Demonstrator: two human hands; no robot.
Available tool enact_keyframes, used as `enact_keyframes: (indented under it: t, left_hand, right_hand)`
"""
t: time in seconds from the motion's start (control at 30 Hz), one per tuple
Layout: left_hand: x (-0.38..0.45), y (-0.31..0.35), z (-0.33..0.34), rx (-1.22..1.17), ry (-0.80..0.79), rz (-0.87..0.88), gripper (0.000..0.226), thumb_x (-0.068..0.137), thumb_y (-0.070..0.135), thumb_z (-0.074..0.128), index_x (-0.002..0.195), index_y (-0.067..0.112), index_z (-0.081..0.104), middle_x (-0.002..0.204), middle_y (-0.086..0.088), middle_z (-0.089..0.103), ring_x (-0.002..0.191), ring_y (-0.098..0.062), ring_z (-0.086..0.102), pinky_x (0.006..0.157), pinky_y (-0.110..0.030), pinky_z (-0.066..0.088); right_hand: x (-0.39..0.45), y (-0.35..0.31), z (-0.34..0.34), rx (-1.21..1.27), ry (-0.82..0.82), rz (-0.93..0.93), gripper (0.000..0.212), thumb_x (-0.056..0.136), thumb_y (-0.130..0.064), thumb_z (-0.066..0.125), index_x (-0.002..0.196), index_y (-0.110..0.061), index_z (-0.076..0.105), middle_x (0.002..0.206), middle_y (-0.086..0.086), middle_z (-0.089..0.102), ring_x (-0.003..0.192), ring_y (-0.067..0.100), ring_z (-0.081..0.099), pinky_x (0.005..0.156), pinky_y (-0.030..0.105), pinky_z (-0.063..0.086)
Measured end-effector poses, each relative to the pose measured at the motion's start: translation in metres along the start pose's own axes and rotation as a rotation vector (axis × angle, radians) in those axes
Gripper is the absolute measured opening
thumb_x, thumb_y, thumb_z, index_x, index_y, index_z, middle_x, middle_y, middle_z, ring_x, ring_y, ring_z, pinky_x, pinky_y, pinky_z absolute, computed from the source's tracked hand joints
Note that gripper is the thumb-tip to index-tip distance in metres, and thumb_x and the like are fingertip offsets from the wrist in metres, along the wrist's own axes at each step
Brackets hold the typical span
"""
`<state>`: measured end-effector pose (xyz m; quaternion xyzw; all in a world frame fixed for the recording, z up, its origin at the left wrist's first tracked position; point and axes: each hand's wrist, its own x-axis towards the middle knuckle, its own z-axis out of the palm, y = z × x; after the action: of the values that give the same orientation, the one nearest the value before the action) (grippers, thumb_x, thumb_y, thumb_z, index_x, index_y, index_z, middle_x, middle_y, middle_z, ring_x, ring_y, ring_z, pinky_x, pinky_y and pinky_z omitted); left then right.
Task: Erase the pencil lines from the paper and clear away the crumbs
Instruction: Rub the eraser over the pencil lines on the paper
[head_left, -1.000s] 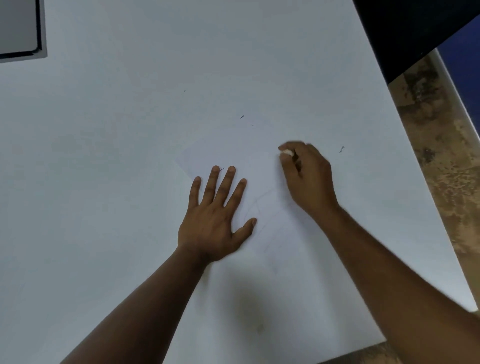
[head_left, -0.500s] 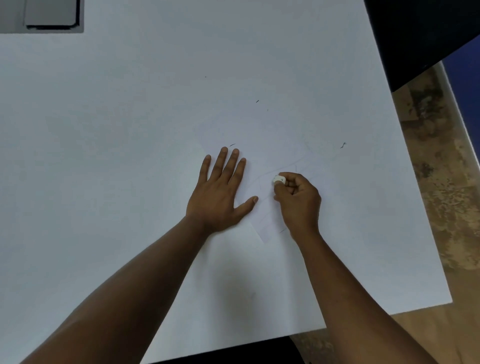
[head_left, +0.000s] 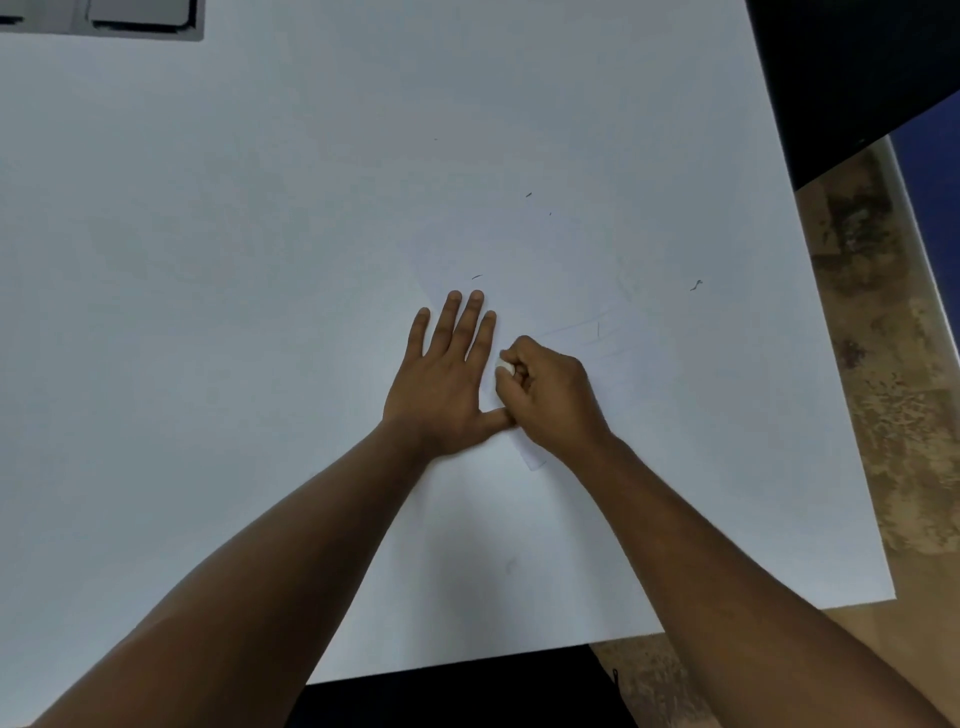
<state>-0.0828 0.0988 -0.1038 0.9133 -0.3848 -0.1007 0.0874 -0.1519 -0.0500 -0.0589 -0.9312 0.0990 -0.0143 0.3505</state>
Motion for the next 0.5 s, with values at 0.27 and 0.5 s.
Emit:
enact_keyframes:
  t: [0.27, 0.5]
  left_hand:
    - [0.000, 0.002, 0.000, -0.017, 0.023, -0.015, 0.110, 0.087, 0.088, 0.017, 0.165, 0.011, 0.006, 0.173, -0.010, -0.009, 0.159, -0.027, -0.014, 0.127, -0.055, -0.004]
    - [0.000, 0.003, 0.001, -0.006, 0.040, -0.015, 0.111, 0.088, 0.090, 0.019, 0.165, 0.011, 0.006, 0.173, -0.009, -0.009, 0.159, -0.026, -0.014, 0.127, -0.055, -0.003]
  right_hand:
    - [0.020, 0.011, -0.009, -0.060, 0.096, 0.023, 0.007, 0.093, -0.013, 0.058, 0.090, -0.007, 0.062, 0.065, 0.002, 0.060, 0.059, 0.020, 0.056, 0.059, 0.033, 0.047]
    - [0.020, 0.018, -0.010, -0.140, 0.160, 0.015, 0.008, 0.094, -0.011, 0.056, 0.089, -0.006, 0.060, 0.069, 0.002, 0.059, 0.060, 0.019, 0.054, 0.058, 0.031, 0.045]
